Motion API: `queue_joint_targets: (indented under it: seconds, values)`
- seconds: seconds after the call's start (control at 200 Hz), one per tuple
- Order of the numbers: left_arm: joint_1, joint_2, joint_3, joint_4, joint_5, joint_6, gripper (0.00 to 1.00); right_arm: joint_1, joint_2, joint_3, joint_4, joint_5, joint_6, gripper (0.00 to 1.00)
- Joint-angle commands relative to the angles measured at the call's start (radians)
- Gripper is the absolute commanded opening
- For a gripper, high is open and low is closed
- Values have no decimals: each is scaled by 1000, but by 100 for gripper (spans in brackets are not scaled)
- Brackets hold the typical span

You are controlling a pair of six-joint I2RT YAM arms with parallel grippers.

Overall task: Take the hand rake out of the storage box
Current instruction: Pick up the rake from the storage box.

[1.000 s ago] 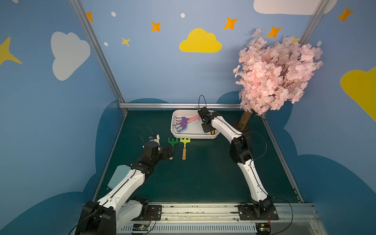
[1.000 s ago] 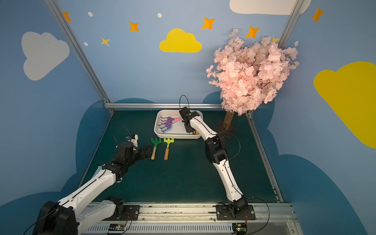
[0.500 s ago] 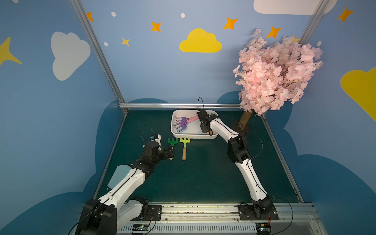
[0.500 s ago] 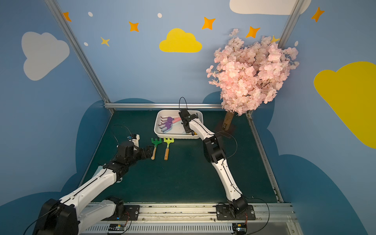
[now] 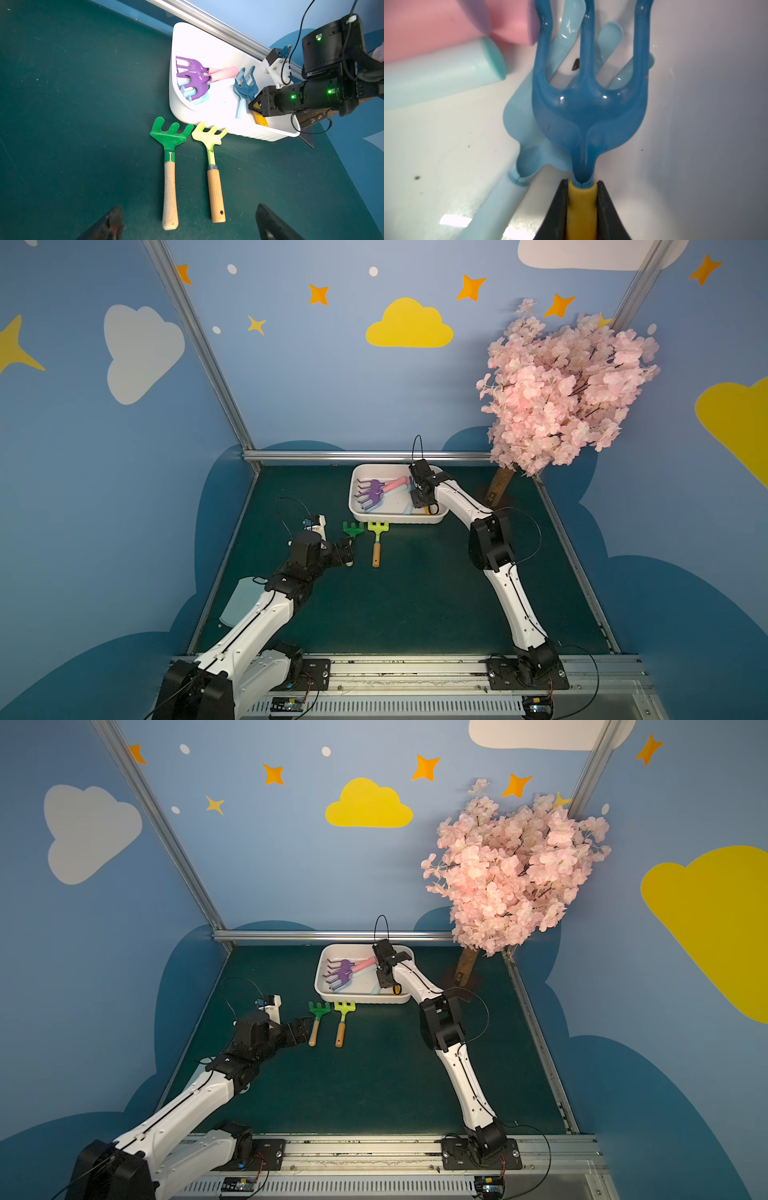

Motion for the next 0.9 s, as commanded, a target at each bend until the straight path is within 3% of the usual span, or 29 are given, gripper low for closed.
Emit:
queue_joint_targets:
  seconds: [0.0, 0.125, 0.3, 0.721, 0.806, 0.891]
  values:
    - [5, -10, -3, -7, -9, -9, 99, 1, -47, -26, 0, -20, -4, 9]
    - [4, -7, -7, -7, -15, -10, 99, -3, -87, -37, 3, -23, 0, 0]
    - [4, 9, -1, -7, -15, -10, 99, -3, -156, -58, 14, -37, 5, 0]
    - [4, 21, -5, -9, -18, -8, 99, -1, -409, -301, 91, -82, 99, 0]
    - [5, 16, -10, -9, -14, -11, 99, -1, -483, -372, 99, -122, 144, 0]
    - [4, 14, -21, -5, -12, -11, 99, 2, -566, -459, 80, -247, 172, 0]
